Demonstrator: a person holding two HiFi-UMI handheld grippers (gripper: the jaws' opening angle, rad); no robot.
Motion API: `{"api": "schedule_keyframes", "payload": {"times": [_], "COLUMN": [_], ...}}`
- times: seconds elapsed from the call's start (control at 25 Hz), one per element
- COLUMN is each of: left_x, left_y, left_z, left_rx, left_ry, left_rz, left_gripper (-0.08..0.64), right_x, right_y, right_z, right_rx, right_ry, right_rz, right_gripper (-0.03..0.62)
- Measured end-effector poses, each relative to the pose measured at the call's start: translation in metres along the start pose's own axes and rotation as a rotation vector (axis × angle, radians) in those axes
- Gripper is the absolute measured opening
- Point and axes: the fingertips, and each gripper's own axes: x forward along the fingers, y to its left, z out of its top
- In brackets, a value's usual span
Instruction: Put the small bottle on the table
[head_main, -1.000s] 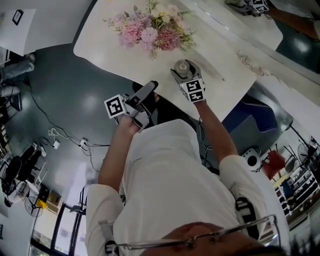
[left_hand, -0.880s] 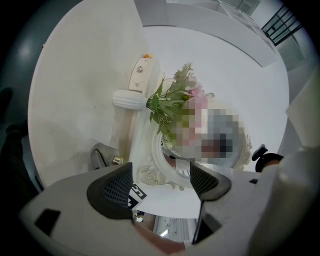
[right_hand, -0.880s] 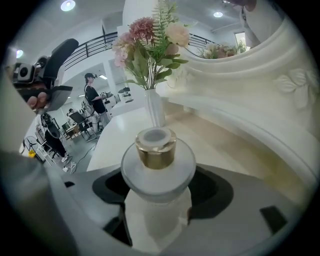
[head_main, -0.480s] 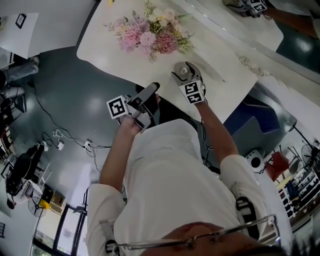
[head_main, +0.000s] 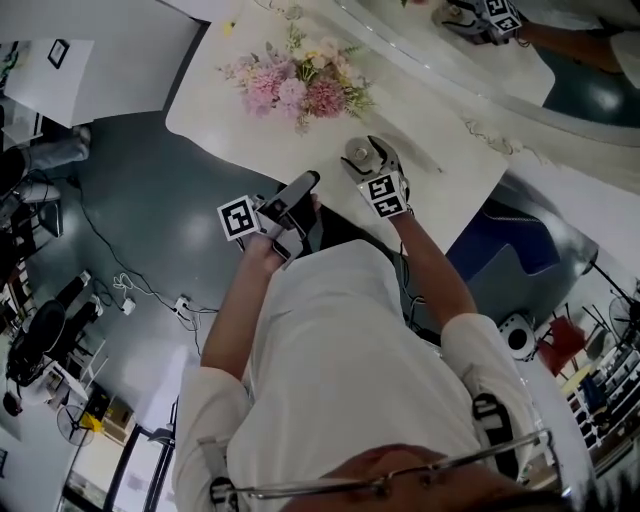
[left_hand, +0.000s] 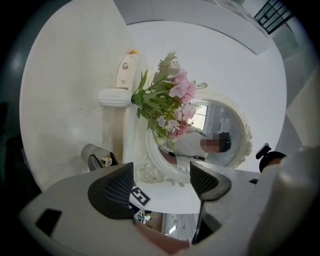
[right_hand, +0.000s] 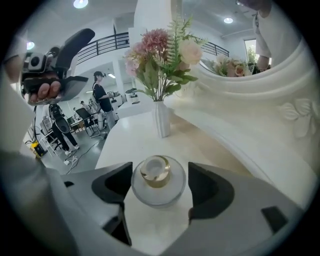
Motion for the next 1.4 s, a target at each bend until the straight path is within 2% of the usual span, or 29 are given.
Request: {"api": "schedule_keyframes", "payload": {"times": [0.24, 0.6, 0.96, 1.2, 1.28, 1.4], "left_x": [0.002, -0.007, -0.039, -0.061, -0.069, -0.077], "left_y": [-0.015, -0.031, -0.057, -0.072, -0.073, -0.075], "left_z": [-0.002, 0.002, 0.022, 0.037, 0.041, 0.051], "left_rx": [0.056, 0.12, 0.26, 0.34, 0.382, 0.52], "left_ry": [0.015, 0.091, 0.255, 0.329, 0.358, 0.417], "left_rz": [-0.008, -0.016, -0.011, -0.009, -0.003, 0.004], "left_gripper": [0.351, 0.328, 0.213, 0.134, 0.116, 0.091], "right_x": [-0.026, -0.072, -0.12, -0.153, -0.163, -0.175], "right_y": [-0.008, -0.017, 0.004, 0.024, 0.034, 0.05], "right_z": [0.023, 0.056, 0.093, 0.112, 0.115, 0.119], "right_rx": [0.021, 0.125, 0.234, 0.294, 0.324, 0.359], "right_ry": [-0.05, -0.127, -0.182, -0.214, -0.23, -0.248], "right_rz": [-0.02, -0.127, -0.274, -0.369, -0.4, -0.449], "right_gripper": [0.328, 0.239, 0.159, 0.101, 0.083, 0.064]}}
